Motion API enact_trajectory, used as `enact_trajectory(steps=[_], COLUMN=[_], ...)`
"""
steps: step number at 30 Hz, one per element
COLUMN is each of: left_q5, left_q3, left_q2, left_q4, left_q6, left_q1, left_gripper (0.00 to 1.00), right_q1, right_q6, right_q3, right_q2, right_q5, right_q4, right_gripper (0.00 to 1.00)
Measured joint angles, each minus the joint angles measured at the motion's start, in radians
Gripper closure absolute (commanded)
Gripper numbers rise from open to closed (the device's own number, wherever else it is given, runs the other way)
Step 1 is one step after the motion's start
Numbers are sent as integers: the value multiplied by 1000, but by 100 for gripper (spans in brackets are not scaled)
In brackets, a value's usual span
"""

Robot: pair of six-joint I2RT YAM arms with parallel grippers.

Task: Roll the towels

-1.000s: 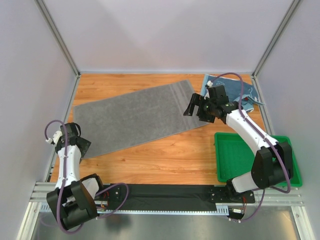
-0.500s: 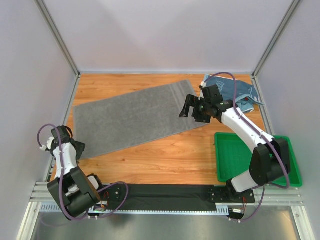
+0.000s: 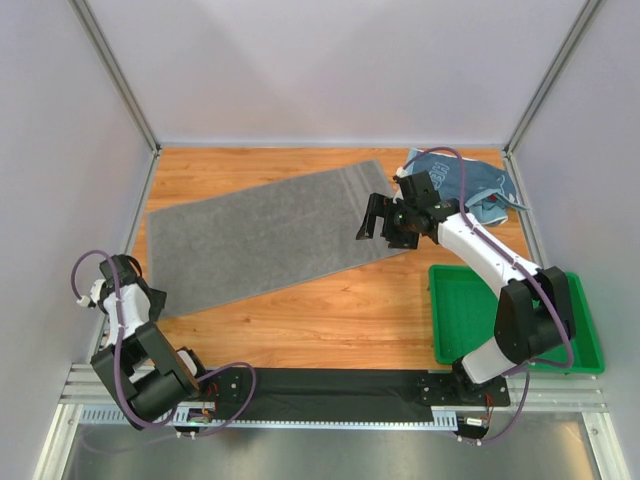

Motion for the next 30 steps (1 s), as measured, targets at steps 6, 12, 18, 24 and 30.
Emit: enact_trajectory(steps=[6,12,18,24,30], left_q5=[-5,-2,10,68,219], left_q3=[-3,-3,-3,23,121], left_q2=[52,71,71,7,-19], left_q4=[30,77,90,50,13], left_q6=[-3,-3,4,31,100], left_q1=[2,3,3,3,3], left_gripper=[58,89,100,100,100], right_q1=[0,0,0,-1,-50], right_q6=[-4,-11,-13,-19,-18], right_q3=[0,0,0,-1,-19], right_q2=[10,18,23,32,24], right_q5=[-2,-2,-1,34,106], right_q4=[0,-2,-1,-7,-27], right_gripper=[0,0,0,0,0])
